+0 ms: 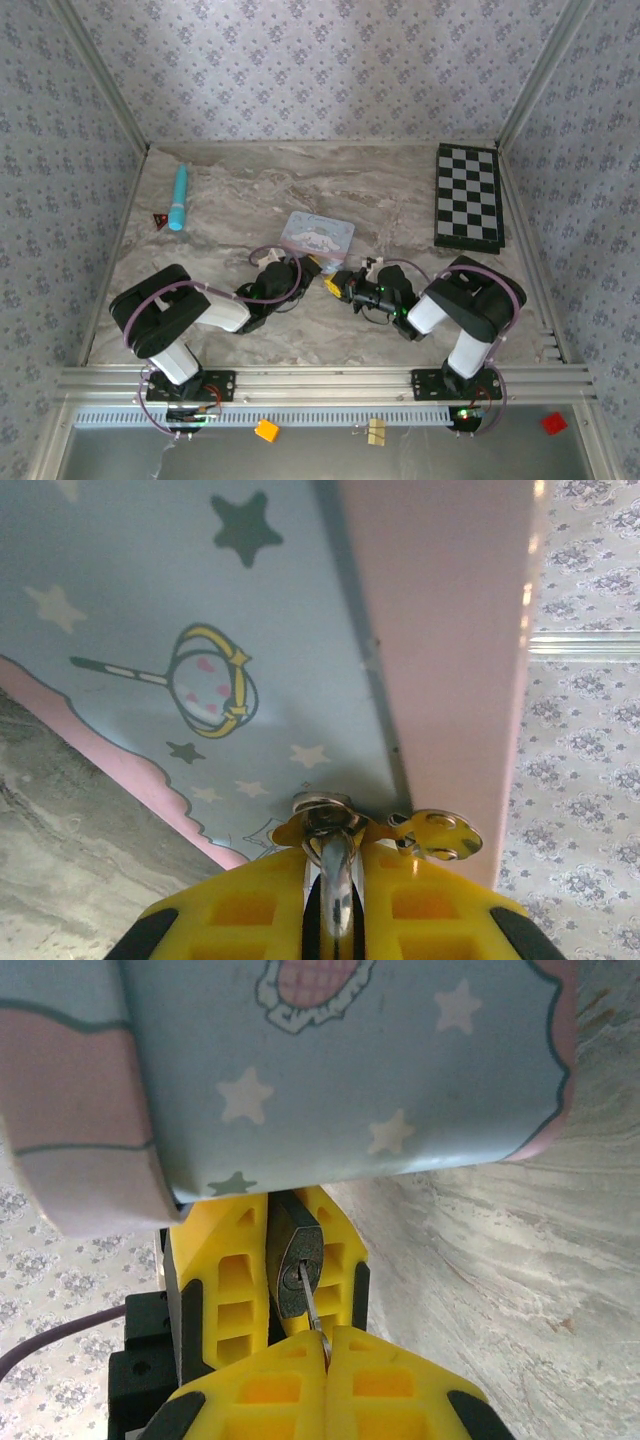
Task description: Unlock the padlock with the key
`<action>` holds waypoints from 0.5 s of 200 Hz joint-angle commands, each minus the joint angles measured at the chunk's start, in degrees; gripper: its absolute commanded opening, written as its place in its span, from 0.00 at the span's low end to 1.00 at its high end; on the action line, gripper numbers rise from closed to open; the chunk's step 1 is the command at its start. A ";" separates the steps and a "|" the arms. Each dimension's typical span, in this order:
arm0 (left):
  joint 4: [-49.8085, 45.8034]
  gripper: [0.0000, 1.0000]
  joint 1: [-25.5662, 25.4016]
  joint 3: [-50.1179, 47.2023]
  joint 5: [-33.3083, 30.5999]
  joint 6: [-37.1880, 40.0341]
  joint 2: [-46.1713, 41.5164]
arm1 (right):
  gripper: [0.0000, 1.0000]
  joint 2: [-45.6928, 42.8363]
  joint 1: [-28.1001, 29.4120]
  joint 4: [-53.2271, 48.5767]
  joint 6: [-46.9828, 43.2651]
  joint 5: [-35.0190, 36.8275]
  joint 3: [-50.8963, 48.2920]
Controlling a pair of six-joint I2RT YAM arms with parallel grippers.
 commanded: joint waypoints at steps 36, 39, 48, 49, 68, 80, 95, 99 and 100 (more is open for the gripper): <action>2.90 0.00 -5.34 2.58 12.13 0.04 -2.70 | 0.00 3.35 -3.37 4.50 -0.94 4.34 2.00; 2.77 0.00 -5.40 2.58 12.05 0.04 -2.79 | 0.00 3.18 -3.34 4.52 -1.11 4.31 2.10; 2.71 0.00 -5.43 2.42 11.87 0.04 -2.83 | 0.00 2.72 -3.20 4.53 -1.60 4.21 2.56; 2.73 0.00 -5.43 2.41 11.83 0.04 -2.83 | 0.00 2.69 -3.20 4.49 -1.64 4.22 2.56; 3.54 0.00 -5.43 2.43 11.52 -0.22 -2.66 | 0.00 2.70 -1.67 3.96 -2.03 4.86 3.23; 3.97 0.00 -5.43 2.97 11.56 -0.31 -2.27 | 0.00 3.63 -0.11 4.54 -2.16 5.60 3.43; 4.70 0.00 -5.43 3.85 11.84 -0.44 -1.83 | 0.00 4.78 1.87 4.60 -2.69 6.25 3.89; 4.89 0.00 -5.43 4.04 11.87 -0.51 -1.73 | 0.00 5.05 2.33 4.61 -2.74 6.50 3.99; 4.96 0.00 -5.43 4.10 11.87 -0.50 -1.71 | 0.00 5.09 2.43 4.57 -2.74 6.50 4.02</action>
